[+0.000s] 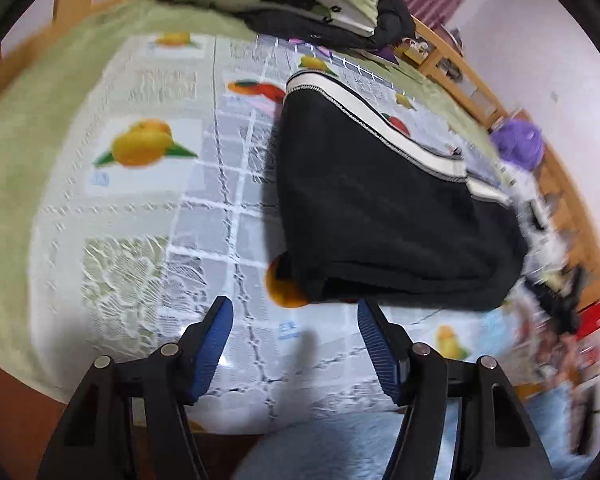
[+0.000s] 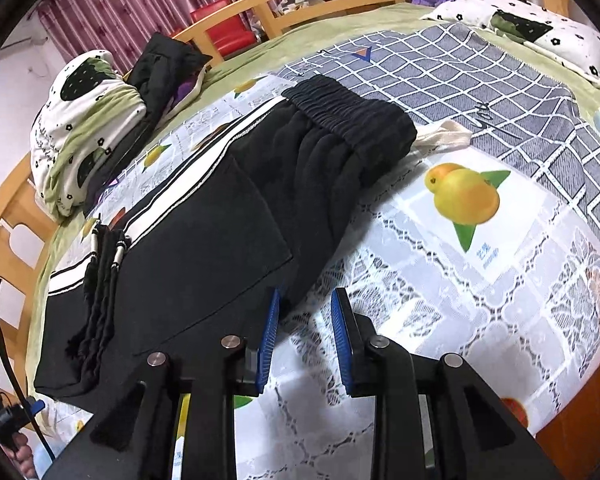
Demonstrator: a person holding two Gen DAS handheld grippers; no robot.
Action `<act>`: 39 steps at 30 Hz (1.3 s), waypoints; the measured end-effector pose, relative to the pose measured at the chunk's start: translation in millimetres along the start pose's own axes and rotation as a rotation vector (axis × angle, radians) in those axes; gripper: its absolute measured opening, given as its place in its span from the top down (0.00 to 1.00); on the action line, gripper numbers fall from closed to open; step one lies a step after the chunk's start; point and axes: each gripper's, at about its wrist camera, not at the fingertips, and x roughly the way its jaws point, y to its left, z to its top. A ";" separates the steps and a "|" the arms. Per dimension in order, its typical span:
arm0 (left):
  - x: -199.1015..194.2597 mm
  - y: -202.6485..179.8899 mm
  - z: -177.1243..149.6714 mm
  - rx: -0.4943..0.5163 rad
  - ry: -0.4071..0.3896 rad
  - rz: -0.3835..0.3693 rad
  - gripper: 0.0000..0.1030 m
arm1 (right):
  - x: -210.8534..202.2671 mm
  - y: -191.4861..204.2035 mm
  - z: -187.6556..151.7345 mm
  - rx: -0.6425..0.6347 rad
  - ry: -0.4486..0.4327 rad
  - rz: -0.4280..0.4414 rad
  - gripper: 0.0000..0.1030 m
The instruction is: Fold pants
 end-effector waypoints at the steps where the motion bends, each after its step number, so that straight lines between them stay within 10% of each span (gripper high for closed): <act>1: 1.7 -7.9 0.0 0.044 -0.005 0.031 0.49 | -0.1 0.3 -1.6 0.003 0.000 0.001 0.74; 6: 13.2 -39.9 8.6 0.184 -0.011 0.113 0.54 | 1.4 1.9 -9.2 0.033 0.021 0.017 0.74; 10: 21.9 -48.1 14.6 0.231 -0.023 0.235 0.89 | -1.5 5.1 -15.3 0.020 0.025 0.009 0.74; 16: 18.7 -41.8 10.5 0.246 -0.033 0.289 0.92 | -0.9 5.6 -24.2 0.005 0.046 -0.008 0.74; 29: 3.1 -22.9 -9.6 0.173 -0.007 0.233 0.89 | -8.2 7.7 -31.4 -0.004 0.054 -0.013 0.74; 39: -2.3 -2.0 22.2 -0.005 -0.037 0.046 0.52 | -4.8 13.9 -30.5 0.019 0.060 0.028 0.74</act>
